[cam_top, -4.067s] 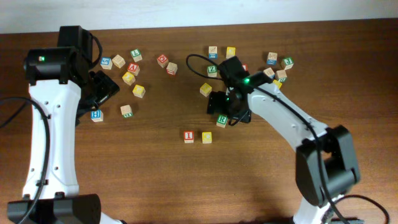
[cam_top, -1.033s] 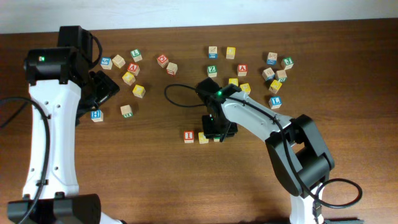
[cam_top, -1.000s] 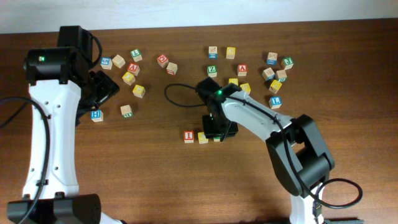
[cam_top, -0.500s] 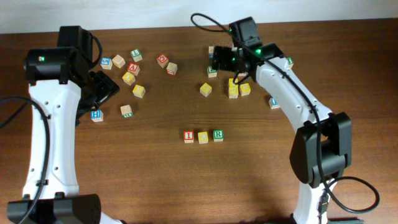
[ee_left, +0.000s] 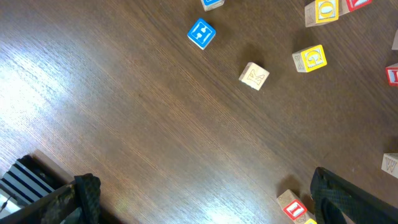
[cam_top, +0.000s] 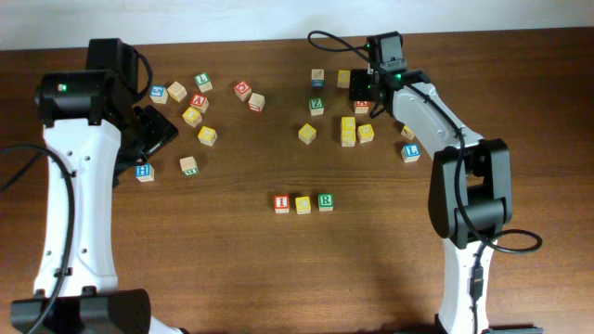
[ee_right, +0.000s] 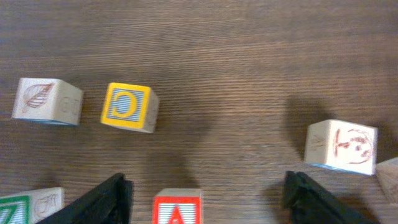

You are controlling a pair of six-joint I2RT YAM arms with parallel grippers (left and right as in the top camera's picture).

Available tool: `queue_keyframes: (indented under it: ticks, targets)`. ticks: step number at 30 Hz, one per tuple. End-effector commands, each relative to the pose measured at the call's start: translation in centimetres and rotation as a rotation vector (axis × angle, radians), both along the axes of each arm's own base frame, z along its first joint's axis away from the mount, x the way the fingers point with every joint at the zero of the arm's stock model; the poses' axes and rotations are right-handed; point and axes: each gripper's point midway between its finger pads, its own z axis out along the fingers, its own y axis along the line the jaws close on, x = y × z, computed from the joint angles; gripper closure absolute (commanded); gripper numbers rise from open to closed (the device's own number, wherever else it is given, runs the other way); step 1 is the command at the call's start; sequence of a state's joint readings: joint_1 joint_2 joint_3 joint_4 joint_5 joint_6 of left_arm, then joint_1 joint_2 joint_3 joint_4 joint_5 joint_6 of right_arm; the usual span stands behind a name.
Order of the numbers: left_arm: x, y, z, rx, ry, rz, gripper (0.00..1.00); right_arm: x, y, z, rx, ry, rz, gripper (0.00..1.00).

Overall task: Spell out ICRA
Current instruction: 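Move the right gripper to the red A block and grasp it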

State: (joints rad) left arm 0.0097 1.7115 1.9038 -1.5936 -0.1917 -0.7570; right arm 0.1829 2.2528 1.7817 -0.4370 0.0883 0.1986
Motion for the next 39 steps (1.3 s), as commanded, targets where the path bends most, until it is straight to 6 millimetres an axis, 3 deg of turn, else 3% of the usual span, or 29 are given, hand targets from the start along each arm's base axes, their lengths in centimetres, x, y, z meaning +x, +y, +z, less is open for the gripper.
queue_keyframes:
  ticks: [1,11,13,18,21,29,33,35,37,39]
  targets:
    - [0.0,0.2,0.1,0.007,-0.002,0.008,0.01,-0.6,1.0,-2.3,0.014,0.056,0.036,0.34]
    - [0.0,0.2,0.1,0.007,-0.002,0.008,0.01,-1.6,1.2,-4.7,0.022,0.124,0.048,0.41]
    - [0.0,0.2,0.1,0.007,-0.002,0.008,0.01,-1.8,1.2,-5.6,0.019,0.140,0.048,0.45]
    - [0.0,0.2,0.1,0.007,-0.002,0.008,0.01,-1.8,1.2,-5.7,0.019,0.141,0.048,0.66]
    - [0.0,0.2,0.1,0.007,-0.002,0.008,0.01,-1.5,1.2,-5.1,0.021,0.130,0.048,0.69]
    - [0.0,0.2,0.1,0.007,-0.002,0.008,0.01,-1.3,1.3,-1.8,0.025,0.101,0.048,0.79]
    - [0.0,0.2,0.1,0.007,-0.002,0.008,0.01,-1.8,1.2,2.3,0.022,0.118,0.048,0.79]
    - [0.0,0.2,0.1,0.007,-0.002,0.008,0.01,-2.9,1.0,5.9,0.022,0.124,0.048,0.79]
    - [0.0,0.2,0.1,0.007,-0.002,0.008,0.01,-5.2,0.9,8.6,0.026,0.175,0.056,0.79]
    - [0.0,0.2,0.1,0.007,-0.002,0.008,0.01,-8.4,1.7,9.5,0.068,0.271,0.093,0.77]
